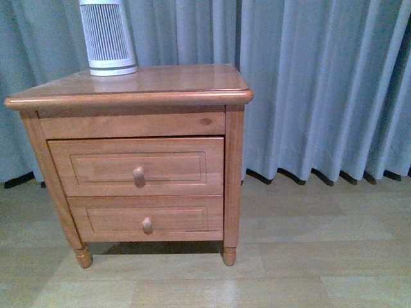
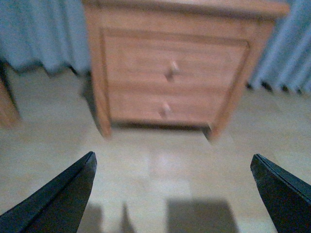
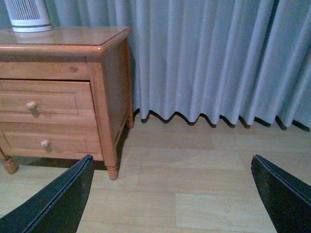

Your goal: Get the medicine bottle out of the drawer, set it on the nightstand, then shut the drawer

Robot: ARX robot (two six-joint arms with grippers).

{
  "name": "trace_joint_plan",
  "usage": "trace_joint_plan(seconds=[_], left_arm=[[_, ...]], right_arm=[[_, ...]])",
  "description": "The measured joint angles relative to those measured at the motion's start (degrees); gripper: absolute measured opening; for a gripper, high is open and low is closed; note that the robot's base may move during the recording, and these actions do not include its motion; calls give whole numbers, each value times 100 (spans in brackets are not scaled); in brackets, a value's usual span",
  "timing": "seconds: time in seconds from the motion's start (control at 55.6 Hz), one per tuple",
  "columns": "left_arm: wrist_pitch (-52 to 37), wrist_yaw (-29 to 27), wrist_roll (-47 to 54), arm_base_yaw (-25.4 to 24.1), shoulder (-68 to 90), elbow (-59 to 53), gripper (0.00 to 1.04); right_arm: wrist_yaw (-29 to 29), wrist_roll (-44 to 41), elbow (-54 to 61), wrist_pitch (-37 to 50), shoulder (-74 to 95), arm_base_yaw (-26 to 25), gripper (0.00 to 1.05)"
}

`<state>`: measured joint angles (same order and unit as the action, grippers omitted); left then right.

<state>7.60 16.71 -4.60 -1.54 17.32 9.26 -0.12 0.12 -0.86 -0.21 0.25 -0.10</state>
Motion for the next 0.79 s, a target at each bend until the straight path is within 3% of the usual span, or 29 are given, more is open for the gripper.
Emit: trace_joint_plan(seconds=[0.054,0.198,0.324,0.576,0.792], left_arm=[[-658,175,-90,177,1139,597,98],[-2629,-122,-203,621,3950,2277,98],[-3390,-350,-254,896,5982,3274,98],[-3965,-1082,-227,1241,9051,4913,98],[-4138,-1545,-225,1268,10590,5930,98]], right_arm=[[0,0,0,0,0,0,98],[2,2,0,0,0,0,98],[2,2,0,0,0,0,98],[2,0,0,0,0,0,98],[2,0,0,0,0,0,98]])
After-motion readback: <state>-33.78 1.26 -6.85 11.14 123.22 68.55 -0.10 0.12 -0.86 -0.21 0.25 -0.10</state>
